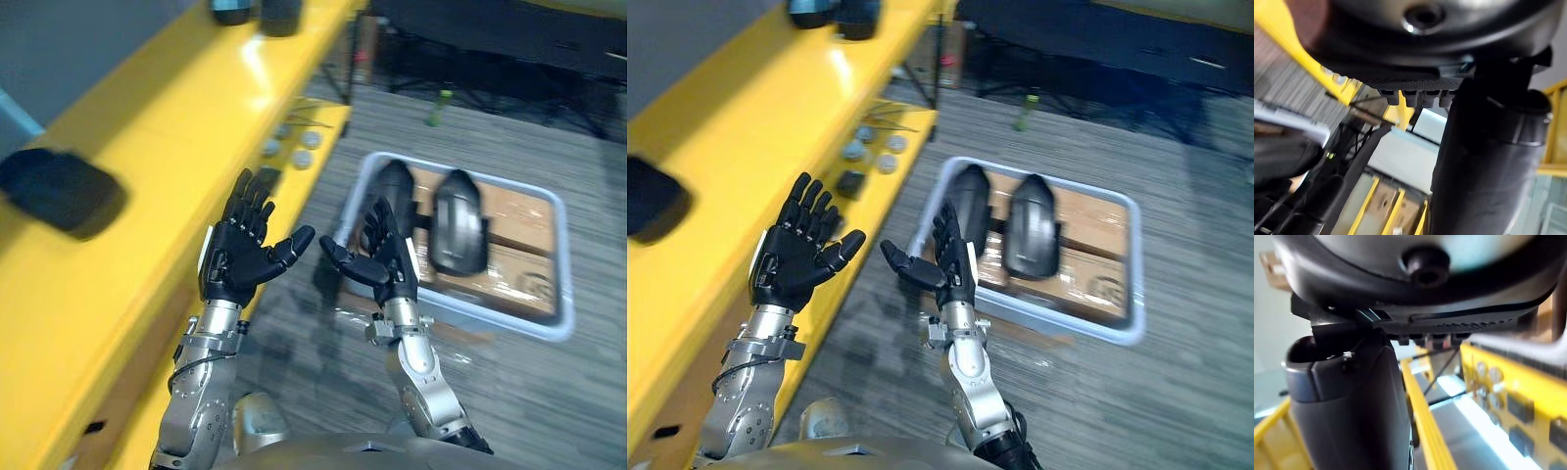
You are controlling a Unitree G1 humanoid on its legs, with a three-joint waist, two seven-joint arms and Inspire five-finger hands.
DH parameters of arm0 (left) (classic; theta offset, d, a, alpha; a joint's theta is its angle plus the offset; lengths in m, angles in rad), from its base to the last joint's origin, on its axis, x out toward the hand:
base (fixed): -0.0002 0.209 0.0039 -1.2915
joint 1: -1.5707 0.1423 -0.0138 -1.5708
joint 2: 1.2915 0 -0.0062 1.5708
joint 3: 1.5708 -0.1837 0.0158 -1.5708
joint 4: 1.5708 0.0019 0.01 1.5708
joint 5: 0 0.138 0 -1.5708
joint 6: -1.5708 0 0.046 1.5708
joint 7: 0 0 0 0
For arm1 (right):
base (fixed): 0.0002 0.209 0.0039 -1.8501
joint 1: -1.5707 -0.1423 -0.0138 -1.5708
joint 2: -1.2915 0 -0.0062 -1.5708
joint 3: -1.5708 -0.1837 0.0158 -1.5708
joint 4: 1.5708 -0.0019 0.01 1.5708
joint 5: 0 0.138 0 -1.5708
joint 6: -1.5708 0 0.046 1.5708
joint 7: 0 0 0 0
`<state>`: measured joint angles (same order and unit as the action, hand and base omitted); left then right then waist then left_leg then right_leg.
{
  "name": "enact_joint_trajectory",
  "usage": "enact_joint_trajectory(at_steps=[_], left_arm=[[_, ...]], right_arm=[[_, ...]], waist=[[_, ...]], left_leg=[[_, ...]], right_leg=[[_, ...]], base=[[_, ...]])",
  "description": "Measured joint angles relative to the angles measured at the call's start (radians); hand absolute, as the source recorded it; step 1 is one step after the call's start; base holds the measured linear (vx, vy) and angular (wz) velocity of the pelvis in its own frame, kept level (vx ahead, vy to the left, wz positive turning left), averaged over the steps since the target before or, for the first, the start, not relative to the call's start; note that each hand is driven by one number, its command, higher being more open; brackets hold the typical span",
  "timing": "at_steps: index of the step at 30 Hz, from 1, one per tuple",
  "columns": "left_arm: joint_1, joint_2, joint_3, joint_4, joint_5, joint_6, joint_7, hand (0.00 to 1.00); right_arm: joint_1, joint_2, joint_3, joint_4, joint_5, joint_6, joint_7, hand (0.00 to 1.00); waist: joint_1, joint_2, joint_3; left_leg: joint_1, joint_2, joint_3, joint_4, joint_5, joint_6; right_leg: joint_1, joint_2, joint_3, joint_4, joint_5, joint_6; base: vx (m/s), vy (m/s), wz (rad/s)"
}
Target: Walk over and take three plastic housings, then place them on the shelf
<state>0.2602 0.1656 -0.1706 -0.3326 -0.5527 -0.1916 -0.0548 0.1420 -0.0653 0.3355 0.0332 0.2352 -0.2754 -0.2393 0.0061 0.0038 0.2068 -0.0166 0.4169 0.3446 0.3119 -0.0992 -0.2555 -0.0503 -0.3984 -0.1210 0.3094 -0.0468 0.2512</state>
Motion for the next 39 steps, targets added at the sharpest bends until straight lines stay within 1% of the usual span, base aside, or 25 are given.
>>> enact_joint_trajectory(at_steps=[1, 2, 3, 4, 5, 6, 7, 8, 9, 12, 13, 14, 15, 17, 18, 20, 21, 23, 26, 28, 30, 31, 34, 37, 39], left_arm=[[-0.02, -0.025, -0.026, 0.033, -0.001, 0.008, 0.0, 1.0], [-0.03, -0.061, -0.075, 0.041, -0.002, 0.037, -0.001, 1.0], [-0.036, -0.069, -0.1, 0.04, -0.004, 0.045, -0.006, 1.0], [-0.038, -0.079, -0.129, 0.038, -0.019, 0.048, -0.022, 1.0], [-0.034, -0.088, -0.159, 0.026, -0.038, 0.05, -0.047, 1.0], [-0.031, -0.087, -0.168, 0.016, -0.038, 0.05, -0.051, 1.0], [-0.026, -0.088, -0.175, 0.004, -0.037, 0.05, -0.058, 1.0], [-0.023, -0.086, -0.175, 0.002, -0.038, 0.049, -0.068, 1.0], [-0.012, -0.087, -0.175, 0.001, -0.043, 0.044, -0.07, 1.0], [0.024, -0.085, -0.164, 0.004, -0.046, 0.042, -0.057, 1.0], [0.036, -0.084, -0.159, 0.015, -0.066, 0.042, -0.055, 1.0], [0.046, -0.078, -0.144, 0.024, -0.069, 0.042, -0.053, 1.0], [0.05, -0.073, -0.136, 0.031, -0.07, 0.042, -0.053, 1.0], [0.065, -0.047, -0.102, 0.049, -0.071, 0.042, -0.058, 1.0], [0.065, -0.044, -0.094, 0.053, -0.072, 0.042, -0.057, 1.0], [0.062, -0.015, -0.063, 0.057, -0.072, 0.043, -0.057, 1.0], [0.06, -0.008, -0.058, 0.057, -0.076, 0.044, -0.057, 1.0], [0.044, 0.012, -0.045, 0.057, -0.077, 0.044, -0.057, 1.0], [0.019, 0.018, -0.026, 0.059, -0.077, 0.05, -0.057, 1.0], [-0.04, 0.021, -0.02, 0.064, -0.074, 0.076, -0.056, 1.0], [-0.066, 0.003, -0.022, 0.07, -0.073, 0.106, -0.056, 1.0], [-0.062, -0.002, -0.025, 0.07, -0.073, 0.111, -0.056, 1.0], [-0.053, 0.008, -0.034, 0.096, -0.074, 0.112, -0.057, 1.0], [-0.062, 0.023, -0.03, 0.166, -0.077, 0.112, -0.04, 1.0], [-0.073, 0.035, -0.033, 0.2, -0.077, 0.112, -0.037, 1.0]], right_arm=[[0.019, -0.041, -0.033, 0.006, 0.007, 0.02, 0.017, 1.0], [0.042, -0.094, -0.096, 0.016, 0.008, 0.039, 0.02, 1.0], [0.056, -0.11, -0.131, 0.019, 0.007, 0.049, 0.02, 1.0], [0.081, -0.127, -0.178, 0.022, 0.005, 0.056, 0.02, 1.0], [0.126, -0.137, -0.248, 0.011, -0.006, 0.053, 0.025, 1.0], [0.143, -0.137, -0.27, 0.002, -0.015, 0.053, 0.025, 1.0], [0.165, -0.137, -0.292, -0.012, -0.026, 0.049, 0.028, 1.0], [0.183, -0.136, -0.299, -0.025, -0.024, 0.048, 0.032, 1.0], [0.196, -0.138, -0.299, -0.053, -0.024, 0.047, 0.045, 1.0], [0.189, -0.141, -0.29, -0.096, -0.033, 0.045, 0.058, 1.0], [0.179, -0.155, -0.29, -0.099, -0.048, 0.045, 0.045, 1.0], [0.167, -0.154, -0.288, -0.098, -0.068, 0.049, 0.022, 1.0], [0.165, -0.152, -0.288, -0.098, -0.067, 0.052, 0.013, 1.0], [0.157, -0.143, -0.305, -0.096, -0.074, 0.058, -0.04, 1.0], [0.146, -0.141, -0.316, -0.092, -0.075, 0.059, -0.054, 1.0], [0.059, -0.139, -0.374, -0.024, -0.111, 0.069, -0.146, 1.0], [0.032, -0.138, -0.395, 0.001, -0.111, 0.072, -0.163, 1.0], [-0.06, -0.139, -0.481, 0.089, -0.112, 0.08, -0.227, 1.0], [-0.179, -0.175, -0.517, 0.171, -0.107, 0.093, -0.272, 1.0], [-0.328, -0.28, -0.538, 0.25, -0.098, 0.106, -0.294, 1.0], [-0.426, -0.354, -0.544, 0.301, -0.074, 0.128, -0.299, 1.0], [-0.463, -0.376, -0.541, 0.334, -0.06, 0.142, -0.291, 1.0], [-0.54, -0.423, -0.539, 0.426, -0.02, 0.164, -0.281, 1.0], [-0.633, -0.465, -0.505, 0.534, 0.016, 0.175, -0.264, 1.0], [-0.693, -0.497, -0.48, 0.588, 0.018, 0.175, -0.256, 1.0]], waist=[[-0.027, 0.033, -0.016], [-0.063, 0.071, -0.021], [-0.074, 0.085, -0.025], [-0.087, 0.083, -0.025], [-0.096, 0.07, -0.017], [-0.095, 0.074, -0.019], [-0.094, 0.081, -0.024], [-0.094, 0.08, -0.025], [-0.083, 0.08, -0.027], [-0.063, 0.09, -0.035], [-0.06, 0.094, -0.038], [-0.058, 0.094, -0.039], [-0.057, 0.081, -0.036], [-0.031, 0.047, -0.037], [-0.028, 0.04, -0.034], [-0.019, 0.026, -0.026], [-0.016, 0.023, -0.024], [-0.006, 0.007, 0.0], [0.002, -0.006, 0.052], [0.015, 0.015, 0.124], [0.017, 0.052, 0.172], [0.022, 0.056, 0.174], [0.071, 0.049, 0.183], [0.087, 0.032, 0.208], [0.103, 0.033, 0.245]], left_leg=[[0.005, 0.048, -0.037, -0.052, 0.064, 0.019], [-0.011, 0.09, -0.076, -0.075, 0.15, 0.073], [-0.016, 0.097, -0.091, -0.07, 0.204, 0.107], [-0.034, 0.104, -0.104, -0.046, 0.275, 0.173], [-0.055, 0.082, -0.12, 0.014, 0.225, 0.15], [-0.062, 0.058, -0.126, 0.033, 0.193, 0.137], [-0.068, 0.016, -0.127, 0.044, 0.152, 0.143], [-0.06, -0.011, -0.134, 0.04, 0.105, 0.163], [-0.04, -0.066, -0.188, 0.002, 0.064, 0.147], [-0.008, -0.123, -0.216, -0.08, 0.002, 0.153], [-0.009, -0.135, -0.224, -0.101, -0.031, 0.142], [-0.009, -0.155, -0.235, -0.106, -0.054, 0.1], [-0.008, -0.169, -0.23, -0.104, -0.053, 0.088], [-0.007, -0.213, -0.207, -0.093, -0.065, 0.081], [-0.013, -0.222, -0.201, -0.078, -0.072, 0.086], [-0.049, -0.235, -0.174, 0.006, -0.12, 0.103], [-0.061, -0.236, -0.168, 0.027, -0.132, 0.11], [-0.103, -0.25, -0.155, 0.081, -0.162, 0.139], [-0.161, -0.256, -0.153, 0.125, -0.167, 0.146], [-0.238, -0.26, -0.178, 0.19, -0.165, 0.141], [-0.279, -0.257, -0.225, 0.21, -0.152, 0.137], [-0.294, -0.257, -0.241, 0.209, -0.144, 0.136], [-0.332, -0.256, -0.298, 0.21, -0.143, 0.132], [-0.363, -0.256, -0.314, 0.229, -0.145, 0.128], [-0.367, -0.256, -0.321, 0.242, -0.144, 0.128]], right_leg=[[-0.003, 0.056, -0.033, 0.008, -0.083, 0.014], [-0.006, 0.111, -0.053, 0.019, -0.1, -0.006], [-0.001, 0.123, -0.06, 0.023, -0.108, -0.021], [0.016, 0.133, -0.069, 0.02, -0.117, -0.039], [0.034, 0.134, -0.076, 0.019, -0.129, -0.062], [0.036, 0.134, -0.075, 0.018, -0.132, -0.068], [0.035, 0.142, -0.072, 0.017, -0.135, -0.076], [0.034, 0.147, -0.064, 0.017, -0.136, -0.081], [0.02, 0.151, -0.034, 0.001, -0.128, -0.086], [-0.029, 0.158, 0.019, -0.029, -0.09, -0.07], [-0.049, 0.153, 0.032, -0.036, -0.072, -0.058], [-0.059, 0.139, 0.045, -0.044, -0.054, -0.042], [-0.059, 0.126, 0.048, -0.052, -0.04, -0.037], [-0.059, 0.087, 0.047, -0.105, 0.046, -0.038], [-0.055, 0.08, 0.046, -0.122, 0.069, -0.039], [-0.053, 0.067, 0.043, -0.19, 0.174, -0.043], [-0.054, 0.066, 0.041, -0.208, 0.203, -0.043], [-0.058, 0.057, 0.002, -0.269, 0.283, -0.048], [-0.085, 0.06, -0.067, -0.277, 0.266, -0.045], [-0.107, 0.064, -0.095, -0.298, 0.241, -0.039], [-0.11, 0.075, -0.124, -0.296, 0.244, -0.039], [-0.119, 0.079, -0.129, -0.294, 0.244, -0.039], [-0.142, 0.098, -0.136, -0.293, 0.243, -0.046], [-0.159, 0.099, -0.147, -0.281, 0.241, -0.05], [-0.163, 0.099, -0.147, -0.266, 0.238, -0.053]], base=[[0.01, -0.692, -0.07], [0.02, -0.624, -0.01], [0.03, -0.572, 0.08], [0.03, -0.413, -0.03], [0.02, -0.342, -0.13], [0.02, -0.284, -0.25], [0.02, -0.112, -0.27], [0.02, -0.101, -0.43], [0.01, -0.055, -0.46], [-0.02, 0.045, -0.5], [-0.05, 0.179, -0.29], [-0.06, 0.214, -0.22], [-0.08, 0.243, -0.2], [-0.09, 0.266, -0.3], [-0.1, 0.292, -0.4], [-0.14, 0.273, -0.43], [-0.16, 0.245, -0.42], [-0.16, 0.201, -0.23], [-0.15, 0.062, -0.06], [-0.13, -0.018, 0.18], [-0.12, -0.022, 0.43], [-0.1, -0.036, 0.33], [-0.03, -0.023, 0.1], [-0.04, 0.017, 0.12], [-0.05, 0.034, 0.06]])
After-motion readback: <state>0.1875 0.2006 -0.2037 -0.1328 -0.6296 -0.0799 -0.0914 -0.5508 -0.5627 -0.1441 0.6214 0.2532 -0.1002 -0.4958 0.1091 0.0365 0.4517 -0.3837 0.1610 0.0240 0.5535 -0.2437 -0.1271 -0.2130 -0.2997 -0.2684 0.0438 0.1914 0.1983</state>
